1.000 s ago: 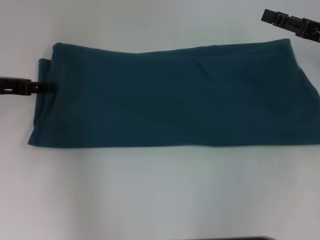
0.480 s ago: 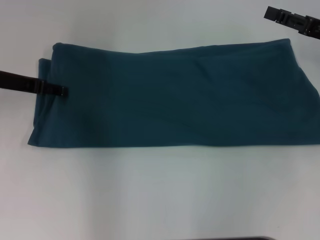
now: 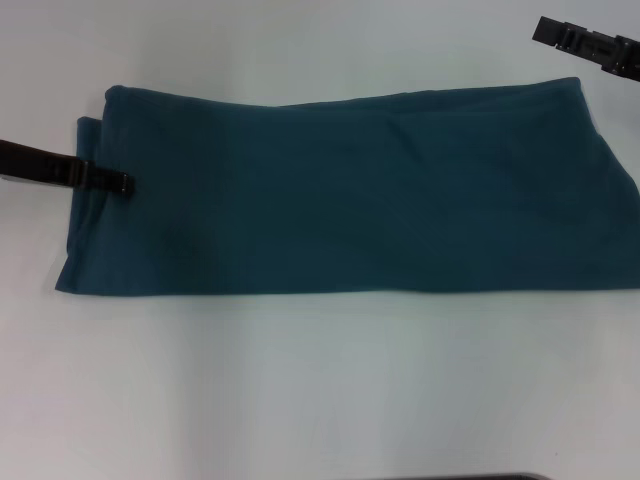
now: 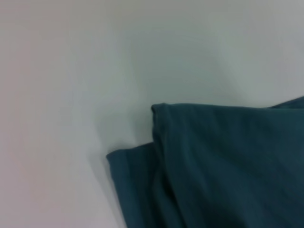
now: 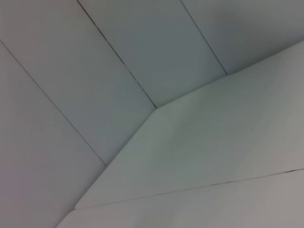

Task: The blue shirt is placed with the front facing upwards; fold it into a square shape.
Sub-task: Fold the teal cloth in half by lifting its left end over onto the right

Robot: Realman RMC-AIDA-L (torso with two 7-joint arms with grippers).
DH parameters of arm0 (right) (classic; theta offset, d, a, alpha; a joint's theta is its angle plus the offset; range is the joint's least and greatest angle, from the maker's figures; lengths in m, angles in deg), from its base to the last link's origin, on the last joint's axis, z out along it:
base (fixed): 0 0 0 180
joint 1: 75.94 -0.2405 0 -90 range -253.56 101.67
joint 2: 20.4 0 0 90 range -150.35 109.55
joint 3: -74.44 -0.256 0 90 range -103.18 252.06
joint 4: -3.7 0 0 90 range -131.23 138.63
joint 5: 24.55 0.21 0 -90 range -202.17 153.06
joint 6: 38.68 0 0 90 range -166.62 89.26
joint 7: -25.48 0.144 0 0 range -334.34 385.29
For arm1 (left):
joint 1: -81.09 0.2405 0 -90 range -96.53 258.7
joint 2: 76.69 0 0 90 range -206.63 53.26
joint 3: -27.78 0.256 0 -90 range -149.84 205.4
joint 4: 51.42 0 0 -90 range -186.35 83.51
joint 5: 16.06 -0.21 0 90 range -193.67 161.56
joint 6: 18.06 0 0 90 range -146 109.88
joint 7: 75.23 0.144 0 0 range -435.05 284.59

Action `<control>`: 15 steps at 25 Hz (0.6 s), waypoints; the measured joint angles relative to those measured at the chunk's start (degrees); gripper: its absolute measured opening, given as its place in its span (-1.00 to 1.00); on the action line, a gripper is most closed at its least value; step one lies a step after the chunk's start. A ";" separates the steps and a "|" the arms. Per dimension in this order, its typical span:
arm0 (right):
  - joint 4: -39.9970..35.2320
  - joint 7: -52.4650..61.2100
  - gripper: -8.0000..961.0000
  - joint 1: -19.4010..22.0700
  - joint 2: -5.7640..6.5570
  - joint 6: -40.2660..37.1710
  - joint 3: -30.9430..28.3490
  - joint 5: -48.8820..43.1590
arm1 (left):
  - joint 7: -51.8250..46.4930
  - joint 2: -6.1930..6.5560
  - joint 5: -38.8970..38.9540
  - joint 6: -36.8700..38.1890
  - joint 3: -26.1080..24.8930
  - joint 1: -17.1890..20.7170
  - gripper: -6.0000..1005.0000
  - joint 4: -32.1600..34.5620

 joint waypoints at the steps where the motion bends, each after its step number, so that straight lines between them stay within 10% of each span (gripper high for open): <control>1: 0.00 0.00 0.48 0.00 0.01 0.00 -0.01 0.00 | -0.19 0.05 -0.14 -0.12 0.00 -0.08 0.59 0.23; 15: 0.00 0.00 0.48 -0.02 0.08 -0.11 -0.08 -0.01 | -1.46 0.64 -1.00 -1.17 -0.16 -1.57 0.59 2.76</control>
